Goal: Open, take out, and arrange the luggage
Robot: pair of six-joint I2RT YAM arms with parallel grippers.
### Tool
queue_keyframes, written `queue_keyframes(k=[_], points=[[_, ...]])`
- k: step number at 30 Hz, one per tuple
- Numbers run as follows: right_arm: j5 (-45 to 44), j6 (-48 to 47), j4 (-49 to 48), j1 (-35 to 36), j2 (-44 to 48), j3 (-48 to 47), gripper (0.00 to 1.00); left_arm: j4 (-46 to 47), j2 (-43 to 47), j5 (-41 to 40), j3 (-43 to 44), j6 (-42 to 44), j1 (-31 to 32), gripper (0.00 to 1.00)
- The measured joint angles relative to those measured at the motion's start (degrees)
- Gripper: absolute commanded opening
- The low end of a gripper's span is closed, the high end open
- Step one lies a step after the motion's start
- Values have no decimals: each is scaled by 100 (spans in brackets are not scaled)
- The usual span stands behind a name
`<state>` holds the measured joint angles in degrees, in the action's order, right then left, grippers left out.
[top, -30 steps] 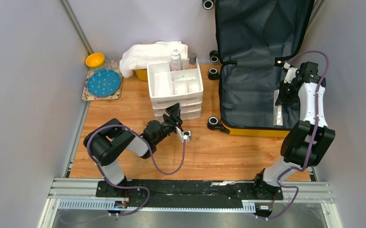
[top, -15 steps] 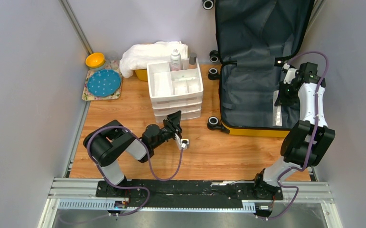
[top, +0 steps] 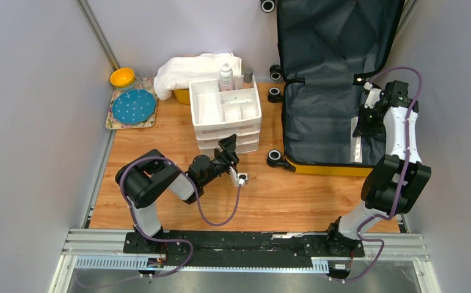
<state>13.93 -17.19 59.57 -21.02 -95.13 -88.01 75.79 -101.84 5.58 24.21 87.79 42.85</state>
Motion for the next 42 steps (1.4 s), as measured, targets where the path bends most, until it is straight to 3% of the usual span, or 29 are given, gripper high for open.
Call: queue_keyframes(k=[13, 16, 18, 25, 34, 38, 42], points=[[4, 0, 55, 0, -4, 0, 0, 28, -577, -2, 393, 350, -160, 68], [11, 0, 79, 0, -20, 0, 0, 26, -608, 11, 428, 417, -179, 64], [11, 0, 87, 0, -39, 0, 0, 28, -608, 48, 428, 461, -190, 56], [13, -2, 101, 0, -48, 0, 0, 205, -584, 267, 293, 717, -212, 56], [33, -4, 101, 0, -48, 0, 0, 144, -334, 442, -144, 844, -177, 45], [52, -13, 101, 0, -48, 0, 0, 109, -334, 426, -122, 903, -173, 60], [76, -15, 101, 0, -48, 0, 0, 101, -343, 385, 22, 946, -170, 64]])
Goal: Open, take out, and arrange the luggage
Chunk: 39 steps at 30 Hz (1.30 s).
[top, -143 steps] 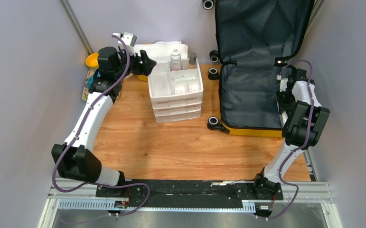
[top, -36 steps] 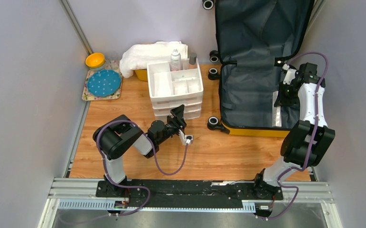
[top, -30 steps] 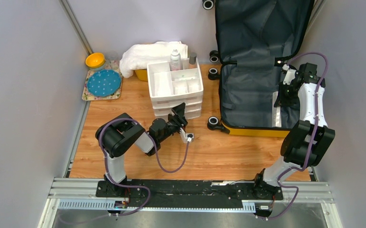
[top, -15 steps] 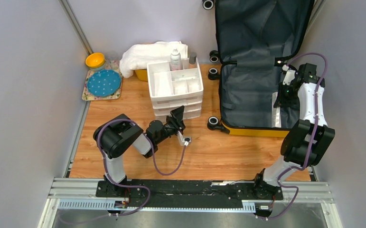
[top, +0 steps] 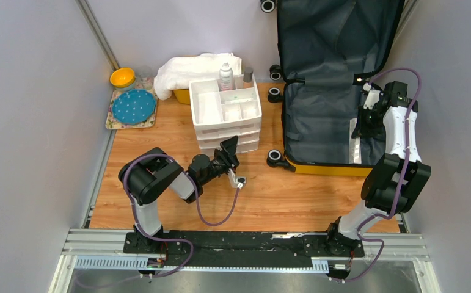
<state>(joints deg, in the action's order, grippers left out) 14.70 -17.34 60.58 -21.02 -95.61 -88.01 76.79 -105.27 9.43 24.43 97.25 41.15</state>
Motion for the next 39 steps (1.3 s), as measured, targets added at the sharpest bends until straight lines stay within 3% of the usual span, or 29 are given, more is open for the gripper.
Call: queue_keyframes(k=[15, 29, 39], points=[[57, 0, 2, 0, -87, 0, 0, 17, -415, 127, 420, 361, -155, 67], [155, 0, 9, 0, -149, 0, 0, -9, -328, 382, 385, 573, -236, 54], [199, -15, 28, 0, -175, 0, 0, -162, -76, 535, 149, 645, -260, 52]])
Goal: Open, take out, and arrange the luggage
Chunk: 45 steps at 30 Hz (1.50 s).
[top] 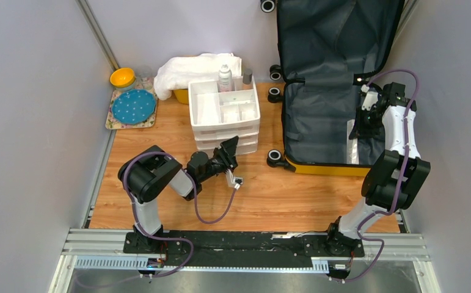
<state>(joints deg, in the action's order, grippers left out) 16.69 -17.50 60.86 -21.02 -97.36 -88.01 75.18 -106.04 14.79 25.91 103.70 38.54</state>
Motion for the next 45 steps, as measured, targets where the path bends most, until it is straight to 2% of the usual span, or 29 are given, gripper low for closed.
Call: queue_keyframes(k=[11, 16, 22, 27, 32, 36, 38, 41, 45], points=[[37, -52, 26, 0, -4, 11, 0, -76, 205, 13, -199, 48, 214, 54], [44, -74, 28, 0, -4, 22, 0, -11, 413, 37, -533, 197, 348, 57], [76, -79, 28, 0, -4, 22, 0, 42, 592, 245, -922, 393, 490, 55], [107, -79, 28, 0, -4, 22, 0, 46, 717, 219, -1019, 422, 667, 64], [146, -79, 17, 0, -4, 61, 0, -50, 1362, -372, -1099, -271, 1091, 64], [190, -79, -17, 0, -4, 153, 0, -131, 2229, -925, -1115, -1049, 1375, 57], [205, -76, -39, 0, -4, 177, 0, -92, 2428, -1193, -1134, -1325, 1443, 57], [232, -74, -48, 0, -4, 184, 0, 114, 2249, -1534, -1244, -1445, 1469, 57], [247, -72, -48, 0, -4, 184, 0, 68, 1394, -1943, -1231, -1285, 1467, 61]])
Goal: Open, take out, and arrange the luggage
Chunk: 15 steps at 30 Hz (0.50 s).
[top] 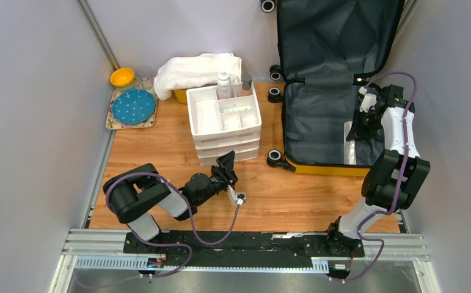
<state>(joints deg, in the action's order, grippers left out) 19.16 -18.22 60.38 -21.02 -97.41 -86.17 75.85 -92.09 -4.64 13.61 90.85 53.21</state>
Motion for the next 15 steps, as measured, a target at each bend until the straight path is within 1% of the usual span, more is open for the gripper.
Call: queue_keyframes(k=[2, 8, 11, 15], points=[[2, 0, -2, 0, 0, 0, 0, -151, -245, -166, 90, 44, -17, 62], [2, 0, 0, 0, 0, 0, 0, -52, -282, -295, 433, 111, -146, 63], [2, 2, -2, 0, 0, 0, 0, -22, -297, -219, 481, 142, -337, 63], [2, 2, -2, 0, 0, 0, 0, 0, -483, 164, 706, 227, -706, 63]])
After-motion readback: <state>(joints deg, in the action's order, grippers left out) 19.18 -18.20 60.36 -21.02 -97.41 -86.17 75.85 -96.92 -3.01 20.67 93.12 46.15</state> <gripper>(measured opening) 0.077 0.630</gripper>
